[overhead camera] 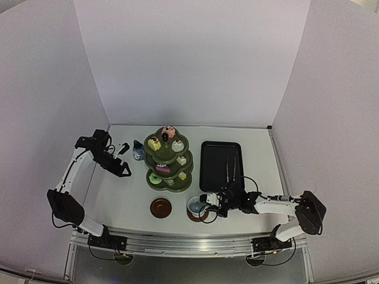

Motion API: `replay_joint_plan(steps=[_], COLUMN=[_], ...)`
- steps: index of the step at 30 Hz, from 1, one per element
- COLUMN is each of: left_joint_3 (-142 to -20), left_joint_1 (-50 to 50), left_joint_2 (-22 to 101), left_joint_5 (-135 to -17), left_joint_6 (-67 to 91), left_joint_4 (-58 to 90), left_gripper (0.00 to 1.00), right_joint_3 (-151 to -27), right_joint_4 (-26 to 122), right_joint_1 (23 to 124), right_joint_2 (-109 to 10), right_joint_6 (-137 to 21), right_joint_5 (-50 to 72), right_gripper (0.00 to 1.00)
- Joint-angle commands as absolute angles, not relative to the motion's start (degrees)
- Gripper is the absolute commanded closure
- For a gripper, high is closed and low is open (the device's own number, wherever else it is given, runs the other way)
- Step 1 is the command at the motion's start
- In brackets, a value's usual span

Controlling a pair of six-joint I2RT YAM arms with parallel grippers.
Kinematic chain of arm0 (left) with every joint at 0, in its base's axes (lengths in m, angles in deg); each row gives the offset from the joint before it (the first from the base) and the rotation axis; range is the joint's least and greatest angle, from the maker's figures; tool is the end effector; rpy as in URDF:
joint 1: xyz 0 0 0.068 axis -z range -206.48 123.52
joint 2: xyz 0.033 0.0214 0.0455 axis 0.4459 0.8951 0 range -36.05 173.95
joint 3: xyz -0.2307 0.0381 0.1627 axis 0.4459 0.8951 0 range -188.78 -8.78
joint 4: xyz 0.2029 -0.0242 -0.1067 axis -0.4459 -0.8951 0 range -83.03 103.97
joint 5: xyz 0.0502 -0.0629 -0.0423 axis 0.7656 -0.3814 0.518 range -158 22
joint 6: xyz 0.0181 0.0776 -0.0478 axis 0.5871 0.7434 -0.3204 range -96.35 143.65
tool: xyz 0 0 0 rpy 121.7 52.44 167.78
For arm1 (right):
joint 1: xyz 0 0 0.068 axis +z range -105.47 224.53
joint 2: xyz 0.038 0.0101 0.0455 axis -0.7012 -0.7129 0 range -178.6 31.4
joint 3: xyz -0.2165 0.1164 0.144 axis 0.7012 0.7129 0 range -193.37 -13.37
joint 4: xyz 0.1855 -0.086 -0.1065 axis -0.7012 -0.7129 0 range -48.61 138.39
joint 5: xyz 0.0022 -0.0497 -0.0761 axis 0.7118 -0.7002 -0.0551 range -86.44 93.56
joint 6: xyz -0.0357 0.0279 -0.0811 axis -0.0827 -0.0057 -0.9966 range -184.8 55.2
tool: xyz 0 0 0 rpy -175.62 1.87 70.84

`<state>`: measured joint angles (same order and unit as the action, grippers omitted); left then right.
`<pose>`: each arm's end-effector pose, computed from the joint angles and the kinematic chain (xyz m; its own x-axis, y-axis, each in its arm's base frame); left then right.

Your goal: Serve the afternoon tea

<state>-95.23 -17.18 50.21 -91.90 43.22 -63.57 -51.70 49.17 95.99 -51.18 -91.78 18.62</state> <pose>0.2377 -0.0733 0.3032 -0.8285 0.4459 -0.3388 0.5442 0.7838 -0.2991 0.1638 0.2404 0.1765 0.0140 -0.6855 -0.7279 -0.9723 0.1607 -0.1700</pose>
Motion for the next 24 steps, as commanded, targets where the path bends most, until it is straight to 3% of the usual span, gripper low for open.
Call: replay_joint_plan(steps=[1, 12, 24], left_joint_3=[-95.9, -97.18, -97.41], left_joint_1=[-17.52, -17.56, -17.56], left_joint_2=[50.14, 50.17, 50.12], left_joint_5=[-93.28, -92.93, -92.96], left_joint_6=[43.68, 43.93, 43.97], left_joint_4=[-68.61, -69.22, -69.36], left_gripper=[0.09, 0.09, 0.09], right_joint_3=[-51.73, -52.81, -51.58], right_joint_4=[52.17, 51.98, 50.27], right_joint_1=[95.31, 95.32, 95.24], right_joint_2=[-49.52, -52.47, -49.78], right_joint_6=[-91.63, -91.53, -92.2], right_joint_5=[18.84, 22.84, 16.23], right_gripper=[0.89, 0.83, 0.83])
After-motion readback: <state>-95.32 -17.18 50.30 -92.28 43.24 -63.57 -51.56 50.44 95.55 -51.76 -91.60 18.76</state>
